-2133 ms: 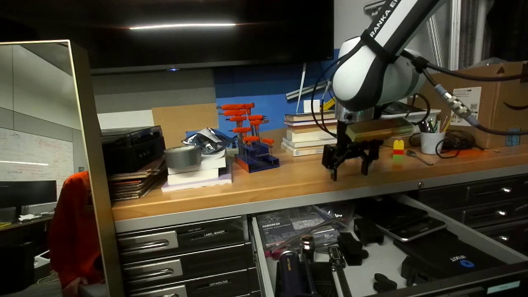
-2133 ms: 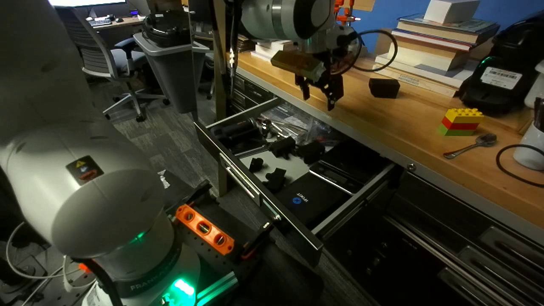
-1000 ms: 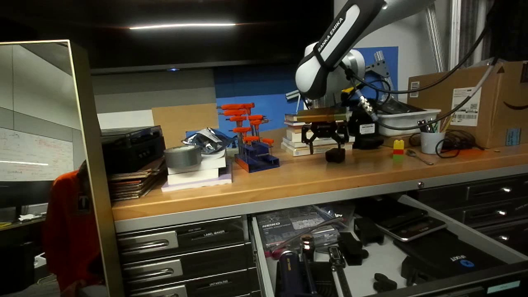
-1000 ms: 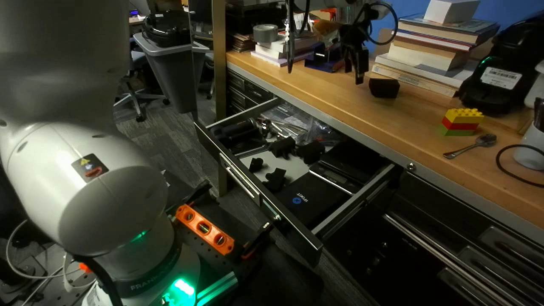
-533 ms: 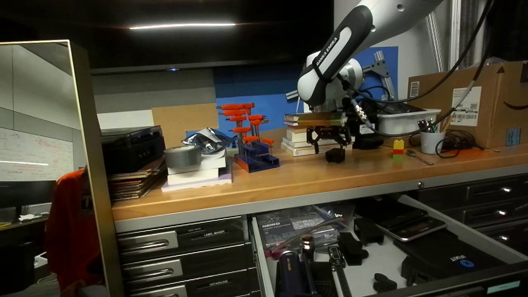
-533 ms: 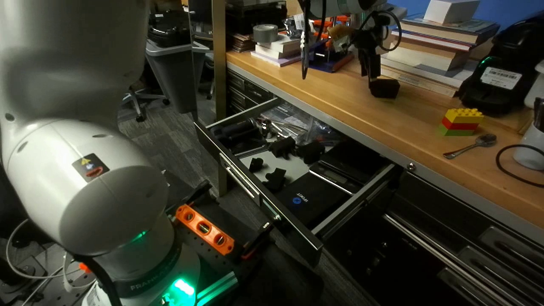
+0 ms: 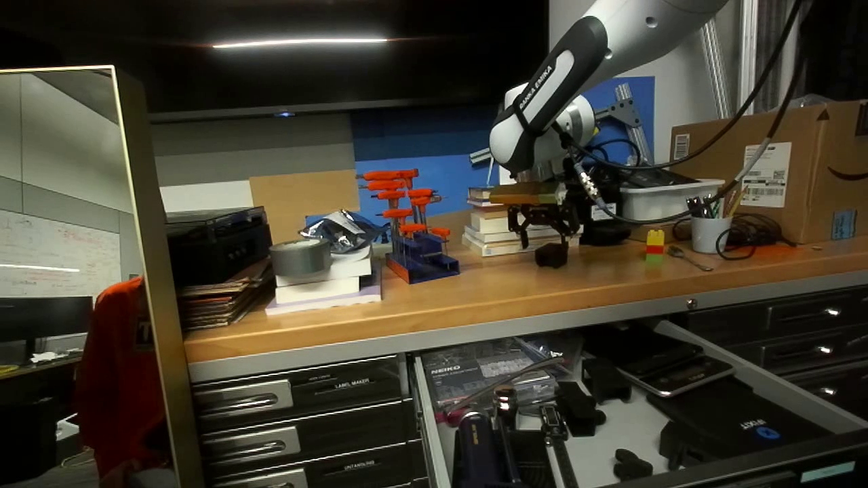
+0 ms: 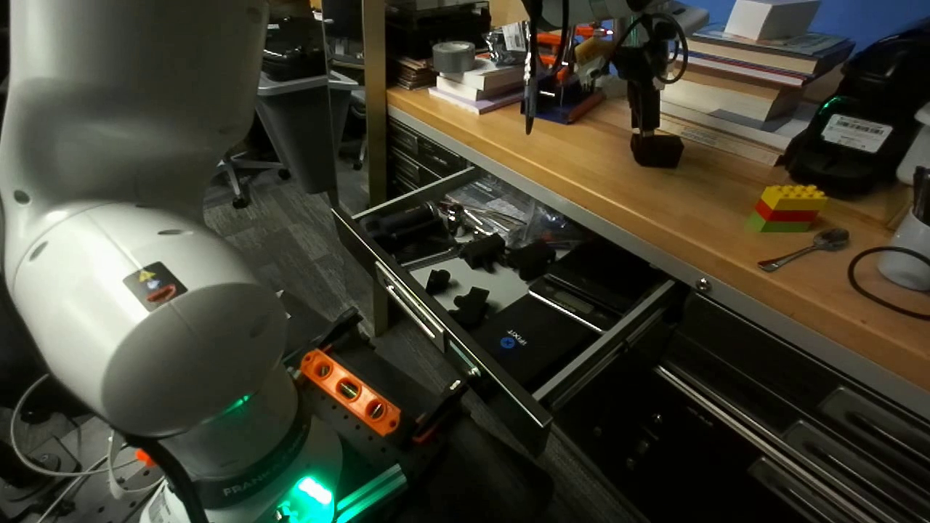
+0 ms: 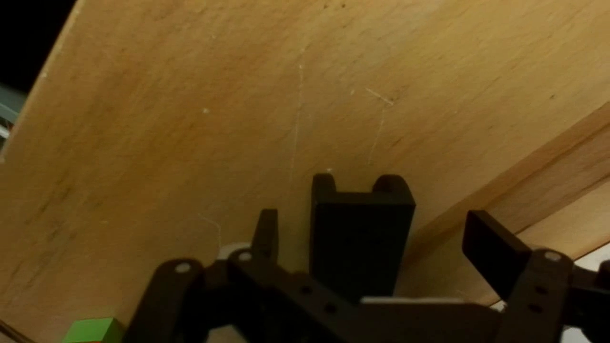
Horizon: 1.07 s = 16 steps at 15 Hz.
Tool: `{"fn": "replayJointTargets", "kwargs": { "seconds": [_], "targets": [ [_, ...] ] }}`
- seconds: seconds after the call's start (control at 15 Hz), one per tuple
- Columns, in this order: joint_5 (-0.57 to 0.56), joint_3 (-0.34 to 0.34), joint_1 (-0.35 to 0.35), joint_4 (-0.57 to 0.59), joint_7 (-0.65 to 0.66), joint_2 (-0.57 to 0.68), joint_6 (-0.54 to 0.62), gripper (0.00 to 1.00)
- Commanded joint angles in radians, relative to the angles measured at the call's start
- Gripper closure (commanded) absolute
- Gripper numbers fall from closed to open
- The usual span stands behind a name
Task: Pick up the black objects from the countertop, put them in the drawer and close the drawer.
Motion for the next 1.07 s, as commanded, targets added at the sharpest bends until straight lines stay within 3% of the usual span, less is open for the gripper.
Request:
{"fn": "replayJointTargets", "kwargs": {
  "seconds": [0.0,0.4,0.47,0.53,0.8,1.0],
  "targets": [
    [0.011,-0.011,0.006,0.062,0.018,0.027,-0.046,0.0],
    [0.015,-0.01,0.001,0.066,0.02,0.047,-0.058,0.0],
    [0.007,-0.013,0.004,0.066,0.018,0.052,-0.06,0.25],
    [0.004,-0.014,0.006,0.066,0.018,0.054,-0.063,0.25],
    [-0.004,-0.01,0.014,0.054,0.0,0.041,-0.08,0.58],
    [-0.012,-0.001,0.017,0.023,-0.053,0.015,-0.087,0.75]
  ]
}}
